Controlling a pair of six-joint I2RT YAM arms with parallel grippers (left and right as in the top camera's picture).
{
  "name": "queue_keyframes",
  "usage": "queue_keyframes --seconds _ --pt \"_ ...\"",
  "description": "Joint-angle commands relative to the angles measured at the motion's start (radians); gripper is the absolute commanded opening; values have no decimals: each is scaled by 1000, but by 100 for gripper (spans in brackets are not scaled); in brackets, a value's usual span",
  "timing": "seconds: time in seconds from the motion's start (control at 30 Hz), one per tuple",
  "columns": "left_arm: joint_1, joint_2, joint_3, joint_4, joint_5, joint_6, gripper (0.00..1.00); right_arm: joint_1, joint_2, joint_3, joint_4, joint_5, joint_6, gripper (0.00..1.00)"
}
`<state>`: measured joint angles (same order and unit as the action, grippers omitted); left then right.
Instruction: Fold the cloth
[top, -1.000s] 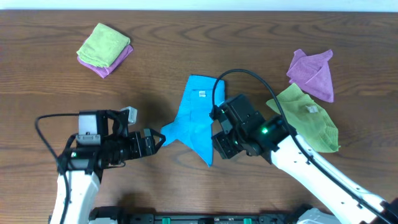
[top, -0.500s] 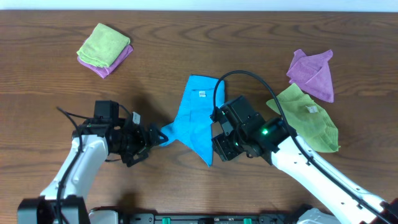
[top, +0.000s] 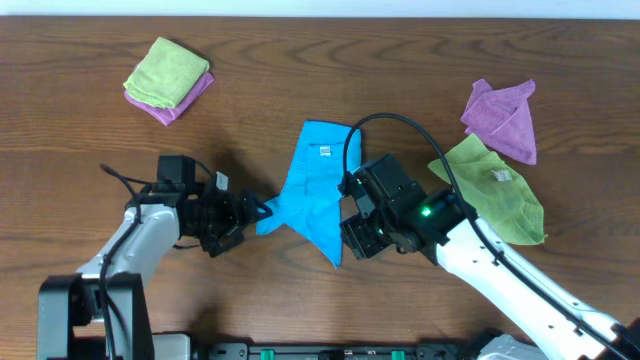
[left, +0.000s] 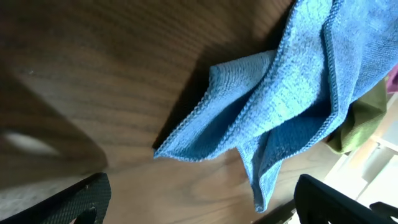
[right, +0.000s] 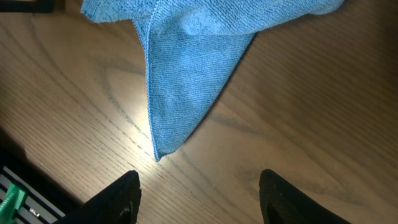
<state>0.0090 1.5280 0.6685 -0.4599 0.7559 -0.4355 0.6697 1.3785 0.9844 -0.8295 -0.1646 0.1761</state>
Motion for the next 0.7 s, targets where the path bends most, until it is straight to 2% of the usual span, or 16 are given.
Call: queue_keyframes --seconds 0.0,0.17,0.43,0.53,0.67 --pt "-14 14 16 19 24 -25 96 -8 -11 -6 -1 -8 11 62" --pt "-74 21 16 72 5 -71 99 -8 -11 -6 0 -8 11 63" --pt "-166 22 16 98 -134 -130 100 -8 -11 -6 -2 -8 11 64" --pt "-176 22 16 102 -164 -137 88 -8 -11 -6 -3 -8 14 65" --pt "-182 22 15 103 -207 -137 67 -8 -11 -6 -4 -8 20 65"
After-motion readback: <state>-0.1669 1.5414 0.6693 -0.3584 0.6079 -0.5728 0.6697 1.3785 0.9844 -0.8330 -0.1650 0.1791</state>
